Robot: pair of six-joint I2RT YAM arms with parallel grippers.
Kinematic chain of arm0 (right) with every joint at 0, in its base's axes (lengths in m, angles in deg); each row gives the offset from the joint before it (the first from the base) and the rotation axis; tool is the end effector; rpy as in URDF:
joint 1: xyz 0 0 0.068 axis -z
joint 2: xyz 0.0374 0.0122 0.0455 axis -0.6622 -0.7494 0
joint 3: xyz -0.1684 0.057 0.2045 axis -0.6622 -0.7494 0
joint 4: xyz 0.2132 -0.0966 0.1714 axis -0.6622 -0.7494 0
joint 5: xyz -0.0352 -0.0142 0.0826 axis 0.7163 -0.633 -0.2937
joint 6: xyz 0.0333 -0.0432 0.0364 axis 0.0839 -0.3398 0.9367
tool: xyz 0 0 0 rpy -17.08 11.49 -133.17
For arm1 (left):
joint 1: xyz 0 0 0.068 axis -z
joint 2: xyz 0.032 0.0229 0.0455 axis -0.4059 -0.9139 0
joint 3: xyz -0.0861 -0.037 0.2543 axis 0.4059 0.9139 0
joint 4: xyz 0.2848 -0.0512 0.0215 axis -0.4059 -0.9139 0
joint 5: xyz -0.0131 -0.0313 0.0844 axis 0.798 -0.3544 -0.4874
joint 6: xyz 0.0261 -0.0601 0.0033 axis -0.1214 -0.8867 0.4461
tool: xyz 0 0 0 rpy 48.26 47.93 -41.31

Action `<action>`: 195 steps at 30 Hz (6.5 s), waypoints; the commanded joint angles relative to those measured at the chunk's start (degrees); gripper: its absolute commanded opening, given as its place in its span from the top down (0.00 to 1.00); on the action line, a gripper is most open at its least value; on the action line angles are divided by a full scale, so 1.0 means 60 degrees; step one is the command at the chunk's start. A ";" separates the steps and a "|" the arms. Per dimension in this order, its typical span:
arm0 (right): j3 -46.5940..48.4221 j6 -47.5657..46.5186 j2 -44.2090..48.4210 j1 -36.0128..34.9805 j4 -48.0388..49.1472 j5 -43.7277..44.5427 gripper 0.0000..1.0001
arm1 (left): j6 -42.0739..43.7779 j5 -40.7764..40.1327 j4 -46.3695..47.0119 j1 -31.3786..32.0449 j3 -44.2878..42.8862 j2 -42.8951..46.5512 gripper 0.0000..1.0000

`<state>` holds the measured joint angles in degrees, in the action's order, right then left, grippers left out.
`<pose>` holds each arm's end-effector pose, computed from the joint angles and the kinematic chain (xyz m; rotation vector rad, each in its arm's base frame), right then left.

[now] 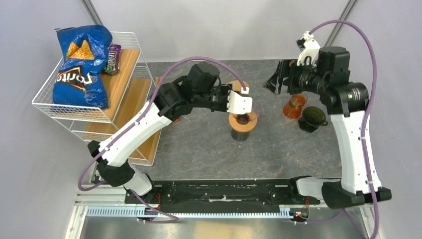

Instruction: Place the coffee filter in the dripper

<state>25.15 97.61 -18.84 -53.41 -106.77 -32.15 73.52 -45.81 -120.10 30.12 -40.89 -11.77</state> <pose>0.2337 0.0679 0.4984 -0.2739 2.0532 0.5997 0.1969 -0.2920 0.4686 1.7389 1.1659 -0.2841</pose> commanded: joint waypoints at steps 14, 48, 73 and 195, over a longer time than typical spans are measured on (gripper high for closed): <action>0.0713 0.0034 -0.1247 0.1359 -0.0934 -0.1847 0.03 | 0.2338 -0.0593 -0.0390 0.0591 0.0027 -0.1599 0.98; -0.0646 -0.1283 -0.2214 0.0992 -0.1124 -0.2516 0.03 | -0.6568 0.0878 0.0589 -0.2285 0.0081 -0.0113 0.44; -0.1765 -0.1853 -0.2979 -0.0264 -0.0487 -0.1113 0.03 | -1.1203 0.1481 0.2407 -0.2535 0.2450 -0.1748 0.15; -1.0529 -1.6580 0.0435 -0.8387 0.5618 0.7333 0.41 | -1.2628 0.3203 0.3694 -0.6989 0.4956 0.2351 0.05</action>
<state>-37.84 -0.18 -14.95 -103.51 -76.92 8.33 -0.05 -28.63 -99.88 -11.41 -11.27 1.21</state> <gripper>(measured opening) 0.565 0.953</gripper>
